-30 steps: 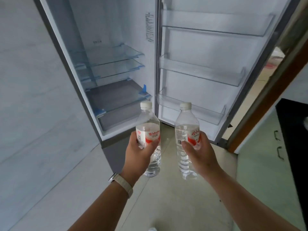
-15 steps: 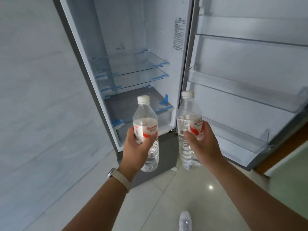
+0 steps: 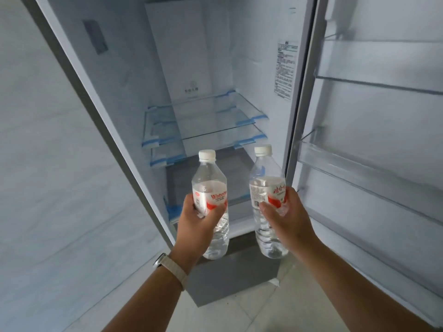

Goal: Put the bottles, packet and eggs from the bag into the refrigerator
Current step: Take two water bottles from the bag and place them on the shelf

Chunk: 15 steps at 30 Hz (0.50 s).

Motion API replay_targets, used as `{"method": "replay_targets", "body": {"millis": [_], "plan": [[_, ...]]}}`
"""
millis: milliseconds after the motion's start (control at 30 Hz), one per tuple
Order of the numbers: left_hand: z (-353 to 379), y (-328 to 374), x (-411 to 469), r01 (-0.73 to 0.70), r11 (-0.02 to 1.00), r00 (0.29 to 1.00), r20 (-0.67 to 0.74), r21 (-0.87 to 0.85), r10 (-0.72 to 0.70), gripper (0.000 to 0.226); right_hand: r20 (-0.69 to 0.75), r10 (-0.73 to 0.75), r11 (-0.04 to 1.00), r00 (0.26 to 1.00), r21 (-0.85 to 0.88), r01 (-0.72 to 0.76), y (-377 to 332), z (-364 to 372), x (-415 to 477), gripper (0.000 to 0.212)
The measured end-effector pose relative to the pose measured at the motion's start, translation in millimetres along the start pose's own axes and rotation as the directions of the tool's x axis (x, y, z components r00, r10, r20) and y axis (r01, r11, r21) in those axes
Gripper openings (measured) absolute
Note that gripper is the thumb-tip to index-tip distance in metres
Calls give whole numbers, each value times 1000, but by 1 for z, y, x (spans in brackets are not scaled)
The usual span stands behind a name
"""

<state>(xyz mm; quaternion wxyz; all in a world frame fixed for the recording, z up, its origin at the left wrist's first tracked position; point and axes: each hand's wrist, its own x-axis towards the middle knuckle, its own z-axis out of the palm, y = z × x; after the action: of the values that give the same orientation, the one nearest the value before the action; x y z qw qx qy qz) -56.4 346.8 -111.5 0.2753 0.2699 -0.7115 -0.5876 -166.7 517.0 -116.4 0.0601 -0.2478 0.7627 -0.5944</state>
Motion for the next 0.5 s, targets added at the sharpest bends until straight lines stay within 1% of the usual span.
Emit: {"method": "replay_targets", "body": {"millis": [33,133,167,267,400,433,500], "plan": [[5,2,10,3,1000,1000,-4,7,-3,35,13,-5,1000,1000,10,5,2,0,14,43],[13,9,35,-9,1000,999,-47,25,10,38,82,-23,999,996,44,19,7,3,53,32],[14,11,43,-21,999,998,-62,34,23,39,98,-38,998,995,48,33,8,6,65,31],[14,17,64,-43,999,993,-112,28,46,40,135,-73,995,988,80,63,8,16,93,41],[10,25,84,-62,998,985,-160,16,64,38,214,-95,989,972,130,68,3,31,120,35],[8,27,89,-66,998,984,-165,18,68,39,226,-107,986,968,146,75,-1,34,126,38],[3,32,101,-78,997,977,-199,19,80,44,232,-127,982,964,169,88,-7,40,139,51]]}}
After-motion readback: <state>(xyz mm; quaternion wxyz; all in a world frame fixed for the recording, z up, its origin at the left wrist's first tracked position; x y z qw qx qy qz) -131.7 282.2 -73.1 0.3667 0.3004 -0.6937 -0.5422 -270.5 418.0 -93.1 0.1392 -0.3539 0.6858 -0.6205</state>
